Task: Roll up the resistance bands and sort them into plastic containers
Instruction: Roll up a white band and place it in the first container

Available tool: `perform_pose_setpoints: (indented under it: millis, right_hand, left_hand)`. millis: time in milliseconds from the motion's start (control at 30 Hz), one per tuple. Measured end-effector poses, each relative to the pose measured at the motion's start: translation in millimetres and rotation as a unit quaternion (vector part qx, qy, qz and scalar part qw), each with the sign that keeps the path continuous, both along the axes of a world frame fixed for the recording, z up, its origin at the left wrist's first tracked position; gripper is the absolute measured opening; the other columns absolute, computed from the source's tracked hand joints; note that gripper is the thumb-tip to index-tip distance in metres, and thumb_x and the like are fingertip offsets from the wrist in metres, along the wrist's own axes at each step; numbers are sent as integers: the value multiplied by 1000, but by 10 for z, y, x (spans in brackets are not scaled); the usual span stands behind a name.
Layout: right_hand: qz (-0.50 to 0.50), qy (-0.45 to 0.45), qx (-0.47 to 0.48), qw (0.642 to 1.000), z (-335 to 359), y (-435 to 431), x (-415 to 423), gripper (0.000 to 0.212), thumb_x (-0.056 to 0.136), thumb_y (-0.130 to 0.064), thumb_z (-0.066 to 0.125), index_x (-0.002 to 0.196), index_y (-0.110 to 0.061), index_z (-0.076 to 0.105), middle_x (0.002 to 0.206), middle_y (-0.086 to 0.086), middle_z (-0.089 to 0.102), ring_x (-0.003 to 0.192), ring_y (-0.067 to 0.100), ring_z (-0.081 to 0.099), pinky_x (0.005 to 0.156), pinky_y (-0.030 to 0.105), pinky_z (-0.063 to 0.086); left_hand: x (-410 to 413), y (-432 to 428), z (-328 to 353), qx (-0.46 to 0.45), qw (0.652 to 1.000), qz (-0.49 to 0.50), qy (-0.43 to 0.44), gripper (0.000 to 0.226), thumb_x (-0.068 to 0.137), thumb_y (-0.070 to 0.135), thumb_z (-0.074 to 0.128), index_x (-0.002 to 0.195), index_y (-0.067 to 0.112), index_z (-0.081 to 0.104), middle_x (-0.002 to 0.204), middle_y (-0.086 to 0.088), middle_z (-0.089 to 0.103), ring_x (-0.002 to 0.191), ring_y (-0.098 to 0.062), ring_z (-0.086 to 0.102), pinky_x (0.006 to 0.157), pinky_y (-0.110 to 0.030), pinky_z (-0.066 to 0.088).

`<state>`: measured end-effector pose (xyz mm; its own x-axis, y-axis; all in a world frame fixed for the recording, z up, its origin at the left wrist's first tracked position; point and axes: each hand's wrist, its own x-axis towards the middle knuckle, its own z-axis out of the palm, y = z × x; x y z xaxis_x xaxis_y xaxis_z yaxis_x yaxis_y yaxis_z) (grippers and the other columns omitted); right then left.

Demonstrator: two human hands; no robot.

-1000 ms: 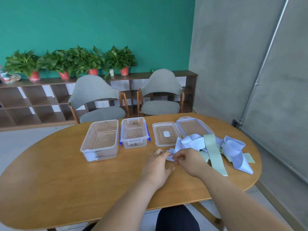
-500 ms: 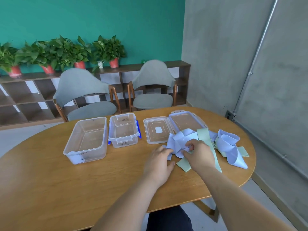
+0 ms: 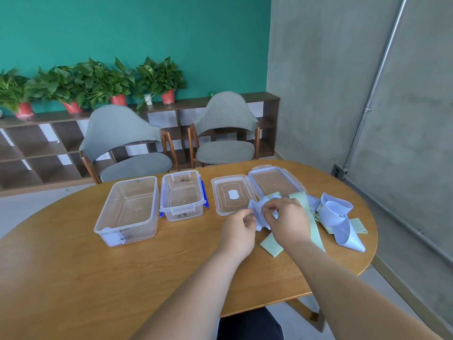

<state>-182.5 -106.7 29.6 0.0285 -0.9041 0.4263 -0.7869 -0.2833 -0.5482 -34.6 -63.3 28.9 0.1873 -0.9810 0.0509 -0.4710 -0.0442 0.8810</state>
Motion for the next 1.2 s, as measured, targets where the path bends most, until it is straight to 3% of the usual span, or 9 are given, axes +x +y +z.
perform_pose_setpoints:
  millis: [167,400,533,633,733,800,900,1000,1200]
  right_hand:
    - [35,-33,-8,999,52,41,106,12,94,-28,68,94,-32,79,85,-18,71,93,12,59,72,30,53]
    - [112,-42,-24,993,153,186,273,17,94,-25,68,98,-37,80,88,-19,72,92,6,61,76,31,54]
    - [143,-68,-47,986,267,218,365,24,93,-15,67,100,-34,80,91,-16,71,87,8,64,76,33,55]
    - [125,-102,-52,986,451,240,441,26,92,-12,68,105,-32,78,95,-14,69,84,5,63,75,26,54]
    - [142,-117,-50,982,653,281,558,22,93,-25,72,113,-36,74,99,-18,69,87,3,63,76,15,50]
    - [172,-120,-15,978,767,325,673,16,95,-33,72,110,-38,72,100,-22,71,93,-2,63,80,11,47]
    - [216,-129,33,967,884,389,913,9,98,-37,70,99,-33,77,91,-21,75,88,-2,67,77,19,51]
    - [260,-164,45,951,968,501,1189,10,98,-33,71,92,-29,78,83,-13,75,79,6,66,69,23,50]
    - [345,-241,87,903,1030,731,1763,14,99,-34,71,93,-27,80,81,10,72,75,25,66,77,54,59]
  left_hand:
    - [-1,14,115,-8,992,43,118,26,108,21,55,125,21,75,103,19,72,101,-5,69,88,-25,55]
    - [112,77,235,-26,962,110,249,11,100,30,71,102,23,79,93,7,81,92,-11,76,84,-29,60]
    - [289,136,369,-63,962,144,225,17,100,21,69,91,34,74,91,8,79,91,-15,76,82,-28,59]
    - [463,210,515,-95,972,146,156,12,103,24,66,99,32,73,97,14,76,93,-7,71,83,-23,54]
    - [660,311,677,-121,980,122,102,12,105,27,63,109,30,74,97,19,71,91,0,65,81,-18,51]
    - [810,360,755,-129,982,110,81,16,106,27,62,115,28,75,100,13,73,92,-6,67,87,-25,54]
    - [1048,485,863,-153,979,125,47,18,105,24,63,118,25,76,104,14,73,93,0,66,87,-20,53]
    - [1279,647,931,-182,968,155,71,13,103,22,66,112,27,76,97,13,74,83,7,66,73,-8,49]
    - [1730,1059,847,-177,960,195,99,16,101,32,70,108,19,77,92,8,76,84,-3,69,76,-17,53]
